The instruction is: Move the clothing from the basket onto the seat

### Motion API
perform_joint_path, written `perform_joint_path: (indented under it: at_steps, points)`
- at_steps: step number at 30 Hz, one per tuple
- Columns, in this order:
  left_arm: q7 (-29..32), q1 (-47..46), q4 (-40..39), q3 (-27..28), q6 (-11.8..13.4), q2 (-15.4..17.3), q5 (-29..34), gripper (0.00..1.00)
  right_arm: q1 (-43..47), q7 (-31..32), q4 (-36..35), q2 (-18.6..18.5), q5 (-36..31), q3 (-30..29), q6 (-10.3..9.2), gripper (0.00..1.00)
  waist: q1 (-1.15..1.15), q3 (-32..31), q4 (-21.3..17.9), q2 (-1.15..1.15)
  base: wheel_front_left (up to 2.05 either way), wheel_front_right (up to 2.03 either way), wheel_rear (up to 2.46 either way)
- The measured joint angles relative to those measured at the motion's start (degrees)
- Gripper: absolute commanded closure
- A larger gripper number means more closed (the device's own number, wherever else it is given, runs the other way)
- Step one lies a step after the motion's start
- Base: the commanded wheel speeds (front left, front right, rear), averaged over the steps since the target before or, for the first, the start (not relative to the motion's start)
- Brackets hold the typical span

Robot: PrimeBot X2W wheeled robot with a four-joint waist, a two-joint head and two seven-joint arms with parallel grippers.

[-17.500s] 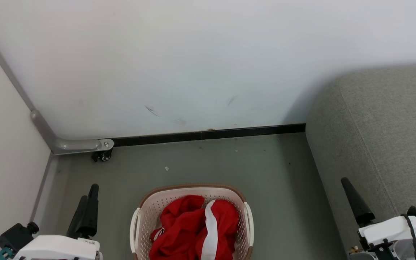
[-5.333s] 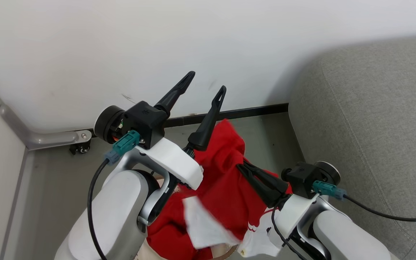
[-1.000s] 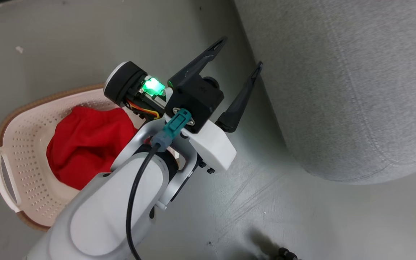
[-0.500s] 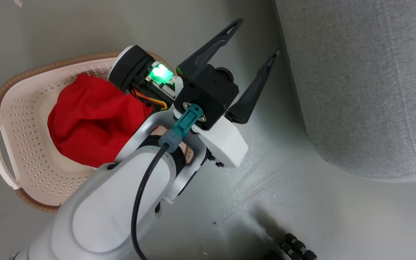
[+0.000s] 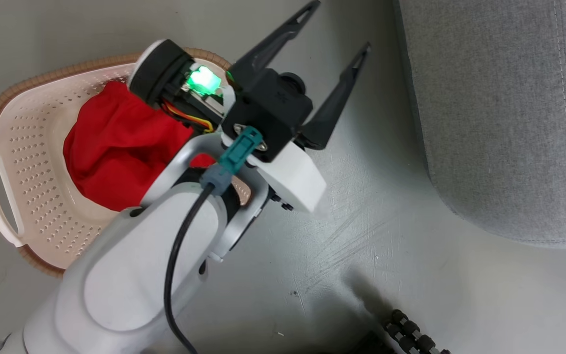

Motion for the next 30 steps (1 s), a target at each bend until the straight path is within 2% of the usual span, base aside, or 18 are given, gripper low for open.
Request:
perform_joint_path:
  at_steps: [2,3,4,5,7,8,9,19,24,30]
  points:
    - [-0.1,0.0,0.2,0.2,0.0,0.1,0.0,0.00,-0.1,0.0,0.4,0.0,-0.6,-0.4,0.00,0.96,0.00,-0.1,-0.1,0.00,0.00,0.00,0.00]
    - [-0.4,0.0,0.4,0.3,0.0,0.1,0.0,0.00,-0.1,0.0,0.7,-0.1,-0.9,-0.5,0.00,0.91,0.00,-0.2,-0.2,0.00,0.00,0.00,0.00]
    - [-0.5,0.0,0.5,0.3,-0.2,0.1,0.0,0.00,-0.1,0.0,1.1,0.0,-1.2,-0.7,0.00,0.80,0.00,-0.3,-0.3,0.00,0.00,0.00,0.00]
    - [-0.5,0.0,0.6,0.4,-0.2,0.2,0.0,0.00,-0.1,0.0,1.4,0.0,-1.6,-0.9,0.00,0.80,0.00,-0.4,-0.4,0.00,0.00,0.00,0.00]
    - [-0.7,0.0,0.8,0.5,-0.2,0.2,0.0,0.00,-0.1,0.0,1.5,0.0,-1.9,-1.0,0.00,0.53,0.00,-0.5,-0.4,0.00,0.00,0.00,0.00]
    - [-1.0,0.0,0.9,0.5,-0.2,0.3,0.0,0.00,-0.1,0.0,1.6,0.0,-2.3,-0.9,0.00,0.15,0.00,-0.7,-0.5,0.00,0.00,0.00,0.00]
    - [-1.0,0.0,1.0,0.5,-0.2,0.3,0.0,0.00,-0.1,0.0,1.6,0.0,-2.9,-0.6,0.00,0.00,0.00,-0.8,-0.6,0.00,0.00,0.00,0.00]
    - [-4.1,0.0,1.7,2.6,-0.4,0.6,-0.1,0.00,0.0,-0.1,1.5,0.8,-6.3,0.6,0.00,0.00,0.00,-3.1,-1.1,0.00,0.00,0.00,0.00]
    - [-6.0,0.1,2.2,4.8,0.2,1.9,-0.1,0.00,0.7,-0.1,0.2,3.2,-7.2,1.8,0.00,0.00,0.00,-4.8,-1.0,0.00,0.00,0.00,0.00]
    - [-8.4,2.6,2.4,7.9,2.3,2.6,-0.5,0.00,2.0,-0.3,-2.6,7.2,-7.3,4.2,0.00,0.00,0.00,-7.3,-0.6,0.00,0.00,0.00,0.00]
